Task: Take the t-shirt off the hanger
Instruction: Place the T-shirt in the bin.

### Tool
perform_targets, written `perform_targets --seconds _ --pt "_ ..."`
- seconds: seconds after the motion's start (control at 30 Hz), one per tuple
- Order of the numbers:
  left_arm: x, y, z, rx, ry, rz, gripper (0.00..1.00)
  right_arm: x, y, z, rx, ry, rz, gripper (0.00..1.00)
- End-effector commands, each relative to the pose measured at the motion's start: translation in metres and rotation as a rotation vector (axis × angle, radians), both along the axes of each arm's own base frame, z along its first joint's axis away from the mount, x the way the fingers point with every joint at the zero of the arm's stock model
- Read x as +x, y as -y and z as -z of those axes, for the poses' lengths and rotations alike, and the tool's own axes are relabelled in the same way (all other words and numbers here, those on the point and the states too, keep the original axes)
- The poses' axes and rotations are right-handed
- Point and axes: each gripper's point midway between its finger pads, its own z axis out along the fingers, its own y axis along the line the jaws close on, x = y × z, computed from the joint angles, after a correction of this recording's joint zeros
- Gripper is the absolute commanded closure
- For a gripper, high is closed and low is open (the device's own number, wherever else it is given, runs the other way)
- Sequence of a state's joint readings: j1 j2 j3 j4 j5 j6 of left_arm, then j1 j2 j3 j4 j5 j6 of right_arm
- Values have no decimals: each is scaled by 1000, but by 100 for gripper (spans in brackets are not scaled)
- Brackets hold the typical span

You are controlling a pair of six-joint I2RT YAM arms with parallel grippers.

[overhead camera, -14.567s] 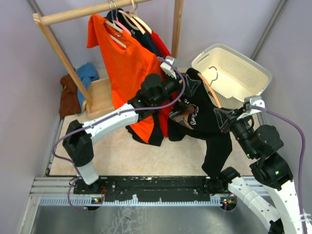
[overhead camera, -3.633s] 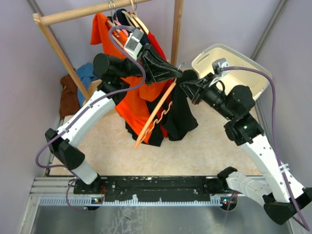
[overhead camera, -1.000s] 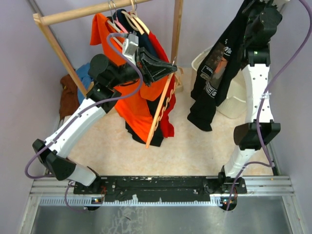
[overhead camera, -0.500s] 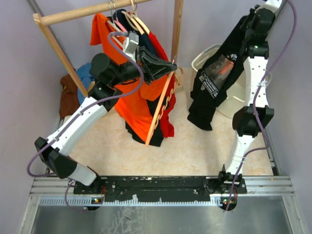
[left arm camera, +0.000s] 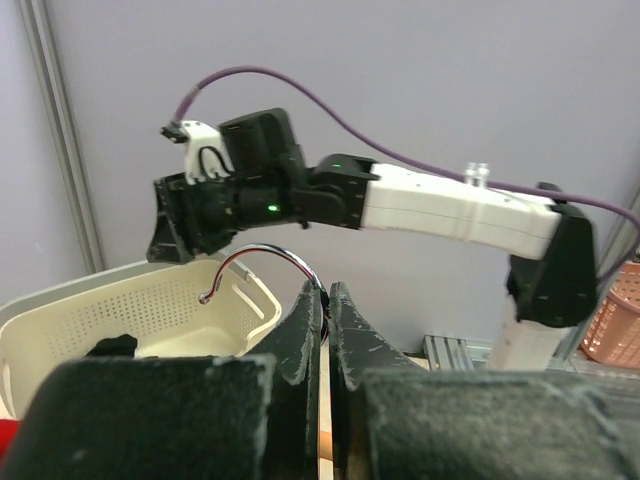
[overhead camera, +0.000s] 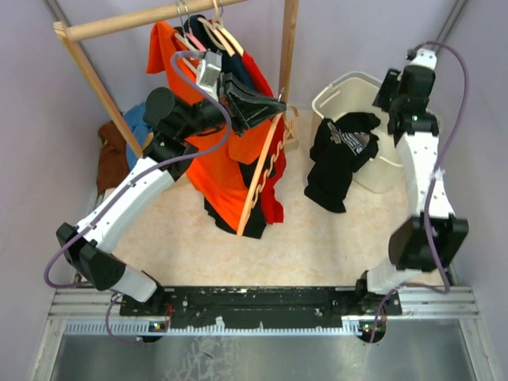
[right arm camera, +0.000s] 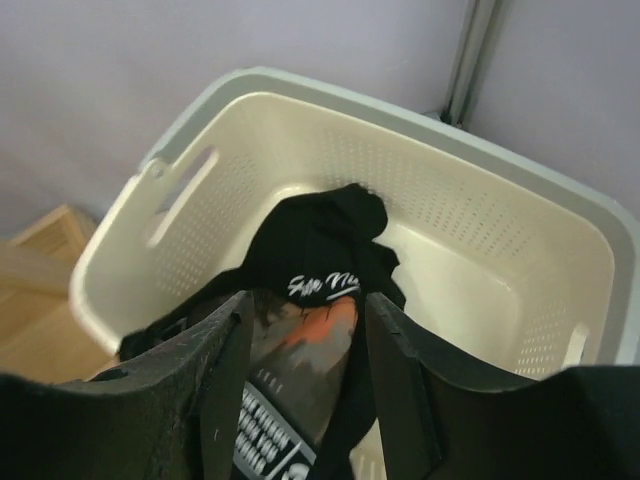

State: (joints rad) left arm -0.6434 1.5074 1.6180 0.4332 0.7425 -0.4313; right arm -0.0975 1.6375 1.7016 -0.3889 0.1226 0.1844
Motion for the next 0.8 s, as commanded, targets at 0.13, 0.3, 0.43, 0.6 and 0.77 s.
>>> perform_targets --seconds 0.13,0.3,0.43,0.6,0.77 --pt "0 -8 -18 -60 49 -29 100 -94 -115 -66 -52 175 -239 50" --pt "0 -12 -16 -66 29 -38 100 -129 -166 -26 -19 102 -332 45" --pt "-4 -16 -15 -76 16 -36 100 -149 -193 30 -4 -42 -369 44" --pt "-9 -19 -14 -79 12 -33 100 -170 -202 98 32 -159 -365 43" --pt "-12 -22 -11 -78 9 -31 100 -177 -199 137 43 -215 -335 43"
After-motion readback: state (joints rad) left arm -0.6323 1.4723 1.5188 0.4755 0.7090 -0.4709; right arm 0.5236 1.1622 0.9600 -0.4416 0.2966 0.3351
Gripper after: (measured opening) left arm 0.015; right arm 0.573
